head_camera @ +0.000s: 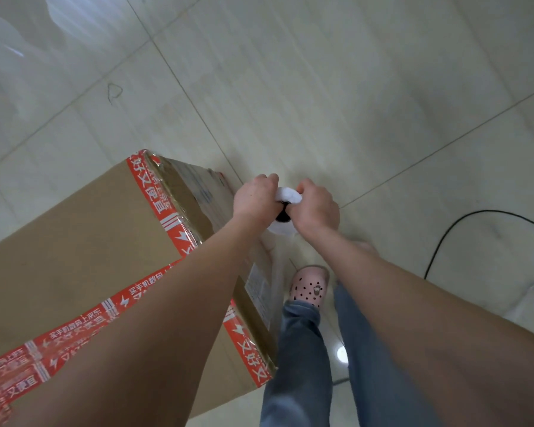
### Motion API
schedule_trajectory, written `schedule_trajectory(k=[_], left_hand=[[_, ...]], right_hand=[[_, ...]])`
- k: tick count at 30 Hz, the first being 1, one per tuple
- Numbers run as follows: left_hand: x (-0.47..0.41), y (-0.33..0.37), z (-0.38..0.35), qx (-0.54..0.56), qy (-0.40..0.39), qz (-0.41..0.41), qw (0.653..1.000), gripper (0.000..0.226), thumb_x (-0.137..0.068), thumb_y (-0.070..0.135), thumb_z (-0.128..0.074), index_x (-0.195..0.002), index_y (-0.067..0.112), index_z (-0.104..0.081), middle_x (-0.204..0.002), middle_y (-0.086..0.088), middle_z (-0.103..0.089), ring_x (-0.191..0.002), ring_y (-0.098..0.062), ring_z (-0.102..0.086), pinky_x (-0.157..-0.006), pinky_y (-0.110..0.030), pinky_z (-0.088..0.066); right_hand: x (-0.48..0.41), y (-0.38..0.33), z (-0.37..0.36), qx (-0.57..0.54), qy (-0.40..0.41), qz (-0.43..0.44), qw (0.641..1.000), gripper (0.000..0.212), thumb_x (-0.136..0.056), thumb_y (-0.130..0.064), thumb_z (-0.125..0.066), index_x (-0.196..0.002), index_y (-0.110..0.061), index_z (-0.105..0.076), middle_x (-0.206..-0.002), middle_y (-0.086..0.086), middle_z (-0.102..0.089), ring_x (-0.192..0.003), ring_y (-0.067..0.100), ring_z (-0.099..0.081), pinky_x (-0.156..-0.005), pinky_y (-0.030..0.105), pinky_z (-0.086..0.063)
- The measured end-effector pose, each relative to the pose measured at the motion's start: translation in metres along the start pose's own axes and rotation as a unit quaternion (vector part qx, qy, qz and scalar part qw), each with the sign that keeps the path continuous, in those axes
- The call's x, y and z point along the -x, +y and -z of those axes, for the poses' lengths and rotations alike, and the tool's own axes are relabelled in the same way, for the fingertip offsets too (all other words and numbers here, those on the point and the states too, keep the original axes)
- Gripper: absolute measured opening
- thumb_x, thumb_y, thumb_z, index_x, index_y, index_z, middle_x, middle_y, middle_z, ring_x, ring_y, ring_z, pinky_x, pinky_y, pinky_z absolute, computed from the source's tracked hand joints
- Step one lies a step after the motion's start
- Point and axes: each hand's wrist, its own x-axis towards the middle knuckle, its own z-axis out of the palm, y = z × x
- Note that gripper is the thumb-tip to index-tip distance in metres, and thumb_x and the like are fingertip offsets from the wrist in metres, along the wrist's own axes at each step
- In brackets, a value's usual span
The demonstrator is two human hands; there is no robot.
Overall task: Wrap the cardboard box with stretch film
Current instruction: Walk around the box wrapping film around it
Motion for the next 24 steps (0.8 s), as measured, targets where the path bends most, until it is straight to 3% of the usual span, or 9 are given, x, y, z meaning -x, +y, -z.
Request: schedule_trajectory(k=[5, 10, 13, 16, 20, 24], left_hand=[[-0.005, -0.013, 0.006, 0.069, 0.001, 0.074, 0.995, 0.017, -0.081, 0.022, -0.059, -0.089, 0.01, -0.049, -0.083, -0.007, -0.053, -0.082, -0.03, -0.059, -0.058, -0.03, -0.038], [-0.007, -0.021, 0.008, 0.161, 0.027, 0.164, 0.973, 0.02, -0.08, 0.022, -0.059, -0.092, 0.007, -0.058, -0.096, -0.013, -0.063, -0.09, -0.031, -0.061, -0.066, -0.032, -0.046], [-0.007, -0.02, 0.009, 0.217, 0.043, 0.217, 0.951, 0.018, -0.078, 0.024, -0.062, -0.085, 0.009, -0.055, -0.095, -0.011, -0.064, -0.086, -0.029, -0.06, -0.063, -0.029, -0.041], [-0.007, -0.021, 0.012, 0.285, 0.062, 0.275, 0.916, 0.022, -0.077, 0.029, -0.065, -0.082, 0.01, -0.054, -0.093, -0.011, -0.065, -0.085, -0.028, -0.062, -0.061, -0.028, -0.039], [-0.008, -0.033, 0.016, 0.319, 0.058, 0.309, 0.894, 0.036, -0.077, 0.038, -0.067, -0.089, 0.004, -0.061, -0.09, -0.011, -0.066, -0.083, -0.028, -0.065, -0.061, -0.029, -0.044], [-0.009, -0.04, 0.017, 0.303, 0.043, 0.302, 0.903, 0.041, -0.077, 0.035, -0.066, -0.1, 0.002, -0.061, -0.097, -0.014, -0.067, -0.089, -0.031, -0.066, -0.07, -0.033, -0.053]], right_hand=[[-0.008, -0.017, 0.002, 0.059, 0.017, 0.044, 0.997, 0.017, -0.084, -0.018, -0.053, -0.099, -0.026, -0.059, -0.107, 0.005, -0.058, -0.089, 0.03, -0.059, -0.065, 0.03, -0.034], [-0.016, -0.025, 0.003, 0.046, 0.009, 0.098, 0.994, 0.031, -0.087, -0.027, -0.056, -0.117, -0.035, -0.06, -0.119, -0.002, -0.053, -0.1, 0.023, -0.06, -0.071, 0.027, -0.037], [-0.017, -0.024, 0.004, 0.017, 0.0, 0.045, 0.999, 0.044, -0.086, -0.032, -0.062, -0.128, -0.029, -0.051, -0.128, 0.001, -0.048, -0.106, 0.025, -0.058, -0.074, 0.027, -0.036], [-0.025, -0.03, 0.003, -0.022, -0.03, -0.019, 0.999, 0.046, -0.081, -0.038, -0.066, -0.121, -0.02, -0.052, -0.121, 0.007, -0.058, -0.108, 0.029, -0.059, -0.078, 0.03, -0.042], [-0.036, -0.051, 0.004, 0.005, -0.021, 0.031, 0.999, 0.028, -0.082, -0.025, -0.062, -0.109, -0.017, -0.058, -0.111, 0.007, -0.064, -0.101, 0.03, -0.06, -0.071, 0.028, -0.04], [-0.044, -0.068, 0.007, 0.096, -0.021, 0.111, 0.989, 0.032, -0.084, -0.016, -0.057, -0.115, -0.022, -0.058, -0.115, 0.005, -0.059, -0.102, 0.029, -0.06, -0.069, 0.027, -0.036]])
